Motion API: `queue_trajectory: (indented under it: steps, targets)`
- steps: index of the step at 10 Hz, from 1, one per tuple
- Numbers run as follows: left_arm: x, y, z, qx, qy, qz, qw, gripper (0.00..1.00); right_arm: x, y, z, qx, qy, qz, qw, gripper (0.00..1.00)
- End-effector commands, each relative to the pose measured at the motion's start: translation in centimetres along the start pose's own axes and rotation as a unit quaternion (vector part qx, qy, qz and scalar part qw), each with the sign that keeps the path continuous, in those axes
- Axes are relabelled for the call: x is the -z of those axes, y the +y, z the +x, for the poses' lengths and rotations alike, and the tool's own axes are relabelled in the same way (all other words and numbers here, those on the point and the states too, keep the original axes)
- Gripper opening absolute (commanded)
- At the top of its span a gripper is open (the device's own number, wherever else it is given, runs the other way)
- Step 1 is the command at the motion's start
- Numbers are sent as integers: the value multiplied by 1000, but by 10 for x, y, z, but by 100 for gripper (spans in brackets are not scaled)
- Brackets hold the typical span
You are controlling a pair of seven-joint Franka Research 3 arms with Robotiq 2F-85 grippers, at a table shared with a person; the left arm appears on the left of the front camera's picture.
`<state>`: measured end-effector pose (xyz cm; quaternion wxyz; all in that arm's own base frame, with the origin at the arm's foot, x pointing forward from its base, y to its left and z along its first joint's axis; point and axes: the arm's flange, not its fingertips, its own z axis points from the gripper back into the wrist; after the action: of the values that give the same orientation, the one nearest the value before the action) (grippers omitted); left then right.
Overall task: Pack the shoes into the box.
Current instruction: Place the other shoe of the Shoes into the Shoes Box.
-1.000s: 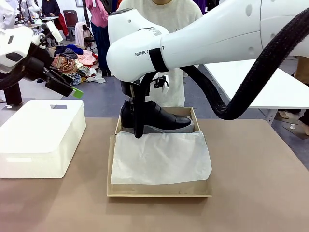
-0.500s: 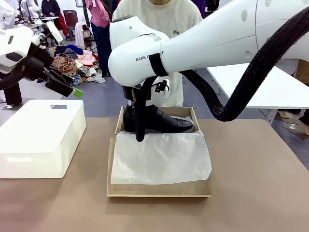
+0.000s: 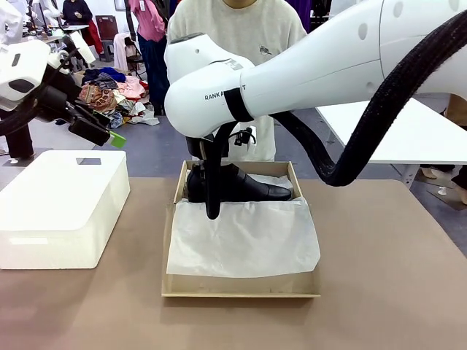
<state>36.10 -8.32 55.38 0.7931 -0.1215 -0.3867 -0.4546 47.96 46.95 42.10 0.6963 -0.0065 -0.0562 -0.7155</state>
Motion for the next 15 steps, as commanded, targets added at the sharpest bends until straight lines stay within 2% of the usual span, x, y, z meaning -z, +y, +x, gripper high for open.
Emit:
queue_trajectory:
  steps: [1, 5, 10, 15]
  targets:
    - [0, 0, -2, 3, -7, -6, 1000, 100, 9, -8, 1, 13, 13, 1, 1000, 0]
    - [0, 0, -2, 3, -7, -6, 1000, 100, 16, -9, -2, 28, 4, 3, 1000, 0]
    - [0, 0, -2, 3, -7, -6, 1000, 100, -16, 4, 7, 38, 14, 1, 999, 98]
    - [0, 0, -2, 3, -7, -6, 1000, 100, -41, 9, 12, 32, 13, 1, 999, 100]
